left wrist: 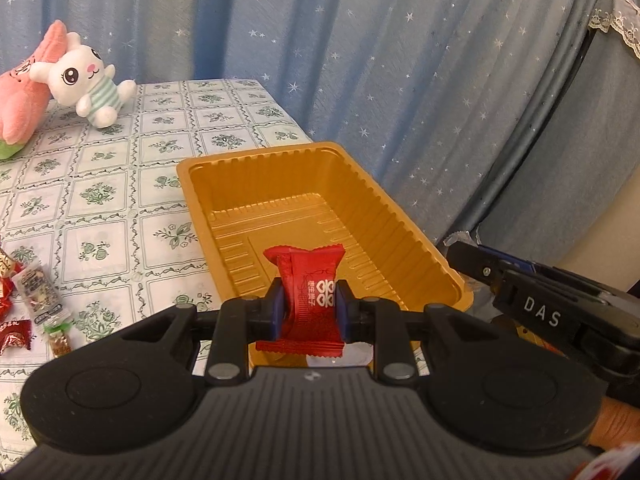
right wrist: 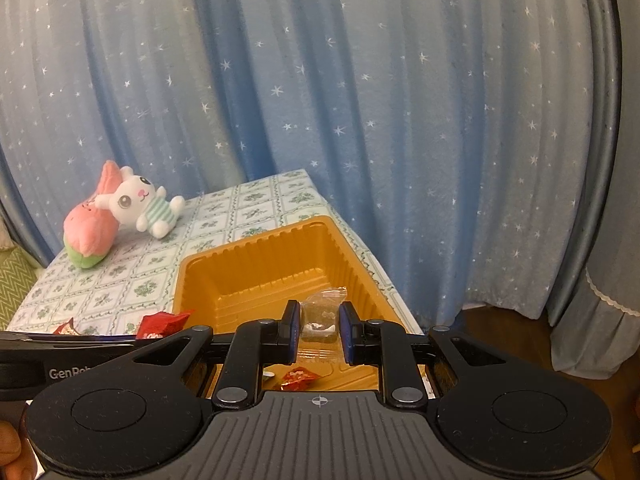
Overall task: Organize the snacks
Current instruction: 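Carry both candies over the orange tray and open both tools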
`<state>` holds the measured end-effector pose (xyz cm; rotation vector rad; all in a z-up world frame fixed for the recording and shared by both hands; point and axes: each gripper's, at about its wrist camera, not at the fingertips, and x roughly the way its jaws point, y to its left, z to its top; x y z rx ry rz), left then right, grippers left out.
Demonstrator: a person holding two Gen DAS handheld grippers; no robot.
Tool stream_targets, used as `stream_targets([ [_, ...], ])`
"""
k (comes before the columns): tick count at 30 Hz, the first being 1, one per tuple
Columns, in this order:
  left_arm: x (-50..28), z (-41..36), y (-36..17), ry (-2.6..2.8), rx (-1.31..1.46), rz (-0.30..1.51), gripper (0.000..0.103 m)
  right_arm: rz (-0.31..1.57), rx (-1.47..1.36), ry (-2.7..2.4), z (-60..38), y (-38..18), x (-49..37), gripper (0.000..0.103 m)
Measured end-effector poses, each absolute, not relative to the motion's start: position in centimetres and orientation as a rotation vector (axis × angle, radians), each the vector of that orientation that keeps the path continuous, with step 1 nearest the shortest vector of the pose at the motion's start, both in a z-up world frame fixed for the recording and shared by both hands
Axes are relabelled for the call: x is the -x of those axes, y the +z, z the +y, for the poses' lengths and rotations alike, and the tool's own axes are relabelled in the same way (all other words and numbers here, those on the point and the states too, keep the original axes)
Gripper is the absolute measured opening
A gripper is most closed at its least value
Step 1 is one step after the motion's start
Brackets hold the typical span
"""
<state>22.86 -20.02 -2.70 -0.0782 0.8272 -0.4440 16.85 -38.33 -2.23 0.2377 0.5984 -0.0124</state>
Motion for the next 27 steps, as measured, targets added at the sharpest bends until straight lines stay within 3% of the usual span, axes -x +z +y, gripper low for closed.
stream_targets([
  [2,-23.1,-20.2,-2.9,-0.443,0.074,0.833,0.023,0.599,-0.24,-0.014,-38.4,-2.3,-16.9,0.021],
  [6,-23.2,-20.1,-3.2,-0.44,0.075,0.842,0.033,0.601,-0.24,-0.016,-38.4,-2.2,-16.9,0.021],
  [21,-20.8,-15.9,-2.5,-0.363,0.119,0.812,0.036,0.608,-0.254,0.015,-37.8,-2.4,-17.5,0.021],
  [27,-19.5,-14.6,-2.1,-0.327,0.092,0.787,0.047,0.612,-0.32,0.047,-37.8,-2.7,-18.9,0.022],
])
